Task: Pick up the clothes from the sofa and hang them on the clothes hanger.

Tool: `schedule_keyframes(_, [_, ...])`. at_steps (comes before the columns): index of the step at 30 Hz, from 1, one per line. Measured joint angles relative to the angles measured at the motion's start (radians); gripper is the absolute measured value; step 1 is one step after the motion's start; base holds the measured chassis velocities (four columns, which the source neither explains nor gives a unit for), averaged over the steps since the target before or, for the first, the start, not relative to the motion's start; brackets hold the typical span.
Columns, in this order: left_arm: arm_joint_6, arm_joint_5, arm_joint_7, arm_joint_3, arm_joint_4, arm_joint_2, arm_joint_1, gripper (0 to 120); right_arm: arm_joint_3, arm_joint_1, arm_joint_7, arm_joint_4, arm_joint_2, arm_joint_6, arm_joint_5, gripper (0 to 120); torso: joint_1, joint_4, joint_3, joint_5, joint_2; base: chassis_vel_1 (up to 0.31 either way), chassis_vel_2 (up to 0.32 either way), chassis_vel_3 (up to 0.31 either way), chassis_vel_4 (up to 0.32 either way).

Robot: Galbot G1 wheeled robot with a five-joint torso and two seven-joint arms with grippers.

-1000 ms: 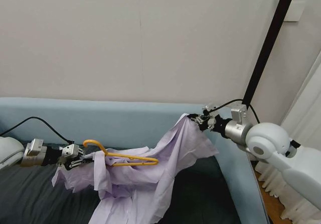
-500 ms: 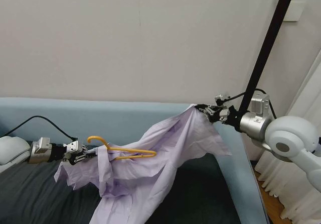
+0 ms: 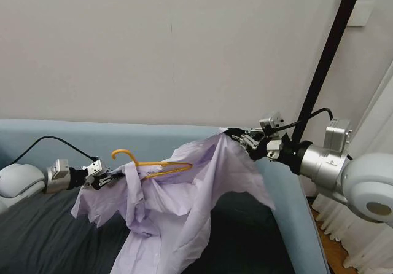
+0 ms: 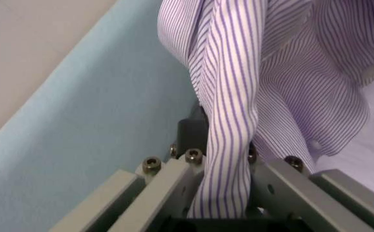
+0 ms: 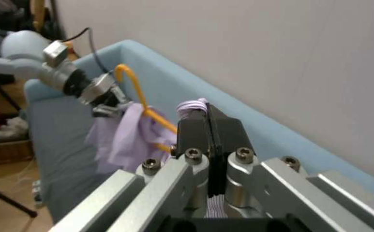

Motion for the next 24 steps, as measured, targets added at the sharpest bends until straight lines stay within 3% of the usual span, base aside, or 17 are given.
schedule_keyframes(5, [0.028, -0.047, 0.002, 0.021, -0.003, -0.019, -0.06, 0, -0.006, -0.061, -0.005, 0.069, -0.013, 0.032, -0.008, 0, 0.0, 0.0004, 0.0, 0.0001, 0.0, 0.0, 0.0, 0.0, 0.0])
schedule_keyframes(9, [0.044, -0.075, -0.01, 0.11, -0.005, -0.045, -0.16, 0, -0.011, -0.123, -0.027, 0.103, -0.017, 0.07, -0.084, 0, 0.0, 0.0001, 0.0, 0.0004, 0.0, 0.0, 0.0, 0.0, 0.0])
schedule_keyframes(11, [0.048, -0.099, -0.019, 0.233, -0.002, -0.079, -0.279, 0, -0.014, -0.172, -0.043, 0.123, -0.013, 0.099, -0.141, 0, 0.0, -0.0002, 0.0, 0.0, 0.0, 0.0, 0.0, 0.0, 0.0])
schedule_keyframes(13, [0.049, -0.106, -0.024, 0.284, 0.01, -0.11, -0.331, 0, -0.018, -0.199, -0.044, 0.129, -0.001, 0.107, -0.174, 0, 0.0, -0.0002, 0.0, 0.0009, 0.0, 0.0, 0.0, 0.0, 0.0])
schedule_keyframes(18, [0.049, -0.094, -0.026, 0.335, 0.018, -0.171, -0.345, 0, -0.017, -0.209, -0.026, 0.124, 0.007, 0.111, -0.184, 0, 0.0, -0.0001, 0.0, 0.0003, 0.0, 0.0, 0.0, 0.0, 0.0])
schedule_keyframes(24, [0.039, -0.072, 0.01, 0.357, 0.025, -0.199, -0.339, 0, 0.018, -0.152, -0.005, 0.085, -0.023, 0.112, -0.117, 0, 0.0, 0.0004, 0.0, 0.0001, 0.0, 0.0, 0.0, 0.0, 0.0])
